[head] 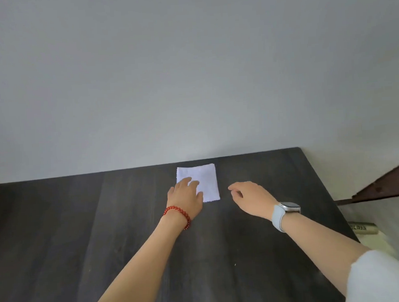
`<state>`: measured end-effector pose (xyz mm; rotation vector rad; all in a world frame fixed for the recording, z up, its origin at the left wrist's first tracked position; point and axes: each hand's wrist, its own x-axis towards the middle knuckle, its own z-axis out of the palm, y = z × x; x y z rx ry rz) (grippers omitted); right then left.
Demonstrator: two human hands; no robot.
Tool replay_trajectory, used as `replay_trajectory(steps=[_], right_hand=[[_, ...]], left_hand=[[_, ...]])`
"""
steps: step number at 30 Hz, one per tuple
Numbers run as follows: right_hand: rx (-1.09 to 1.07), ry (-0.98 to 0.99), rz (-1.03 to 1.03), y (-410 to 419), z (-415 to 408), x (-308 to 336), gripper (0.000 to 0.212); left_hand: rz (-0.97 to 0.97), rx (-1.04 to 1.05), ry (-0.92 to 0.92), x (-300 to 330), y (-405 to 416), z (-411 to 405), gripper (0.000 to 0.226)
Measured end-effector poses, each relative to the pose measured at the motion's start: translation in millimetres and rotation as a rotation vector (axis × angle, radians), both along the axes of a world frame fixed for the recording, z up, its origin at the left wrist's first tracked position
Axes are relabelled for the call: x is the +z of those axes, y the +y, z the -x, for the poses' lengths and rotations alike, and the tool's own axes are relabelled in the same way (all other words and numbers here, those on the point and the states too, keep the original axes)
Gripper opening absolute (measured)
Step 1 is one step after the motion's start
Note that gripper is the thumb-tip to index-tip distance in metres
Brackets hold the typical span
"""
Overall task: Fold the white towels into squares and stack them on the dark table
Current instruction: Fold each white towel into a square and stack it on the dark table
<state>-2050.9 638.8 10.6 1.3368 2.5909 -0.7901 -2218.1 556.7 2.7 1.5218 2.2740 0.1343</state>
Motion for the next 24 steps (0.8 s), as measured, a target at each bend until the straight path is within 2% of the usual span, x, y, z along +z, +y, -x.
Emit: replay_trajectory(steps=[2, 4, 7, 9, 14, 17, 24], right_hand=[[-0.061, 0.027, 0.149, 1, -33, 29, 0.036], [-0.125, 0.055, 0.189, 3, -75, 57, 0.034], [-0.286, 0.156, 0.146, 3, -157, 96, 0.029], [-0.385, 0.201, 0.048, -4, -228, 125, 0.027], [-0.697, 0.359, -0.201, -65, -451, 185, 0.022], [-0.819, 0.321, -0.344, -126, -605, 217, 0.024], [-1.368, 0.297, -0.473, -329, -919, 245, 0.023]], left_hand=[[-0.006, -0.054, -0.064, 30, 10, -20, 0.038], [-0.017, -0.112, -0.126, 60, 22, -53, 0.034], [-0.075, -0.222, -0.164, 102, 46, -128, 0.031], [-0.151, -0.323, -0.181, 131, 58, -198, 0.030], [-0.330, -0.571, -0.240, 195, 43, -428, 0.027], [-0.402, -0.717, -0.324, 221, 12, -588, 0.023], [-0.384, -1.219, -0.469, 252, -101, -936, 0.021]])
